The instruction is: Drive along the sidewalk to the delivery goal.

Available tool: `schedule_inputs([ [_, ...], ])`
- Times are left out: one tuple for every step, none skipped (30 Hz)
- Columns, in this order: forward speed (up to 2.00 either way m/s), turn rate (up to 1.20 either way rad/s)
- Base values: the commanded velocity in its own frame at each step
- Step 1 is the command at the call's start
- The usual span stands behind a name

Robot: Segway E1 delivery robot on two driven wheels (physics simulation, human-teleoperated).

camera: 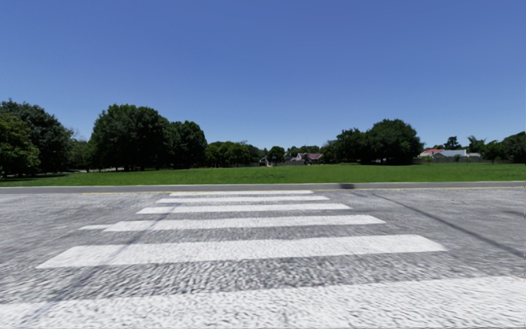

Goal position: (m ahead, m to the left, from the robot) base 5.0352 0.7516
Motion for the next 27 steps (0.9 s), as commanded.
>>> schedule_inputs([
  [1.25, 0.1],
  [1.25, 0.14],
  [1.25, 0.15],
  [1.25, 0.16],
  [1.25, 0.16],
  [1.25, 0.16],
  [1.25, 0.16],
  [1.25, 0.18],
  [1.25, 0.24],
  [1.25, 0.24],
  [1.25, 0.33],
  [1.25, 0.35],
  [1.25, 0.36],
  [1.25, 0.36],
  [1.25, 0.36],
  [1.28, 0.36],
  [1.5, 0.36],
  [2.0, 0.36],
  [2.0, 0.36],
  [2.0, 0.36],
  [2.0, 0.36],
  [2.0, 0.36],
  [2.0, 0.36],
  [2.0, 0.35],
  [2.0, 0.24],
  [2.0, 0.19],
  [2.0, 0.0],
])
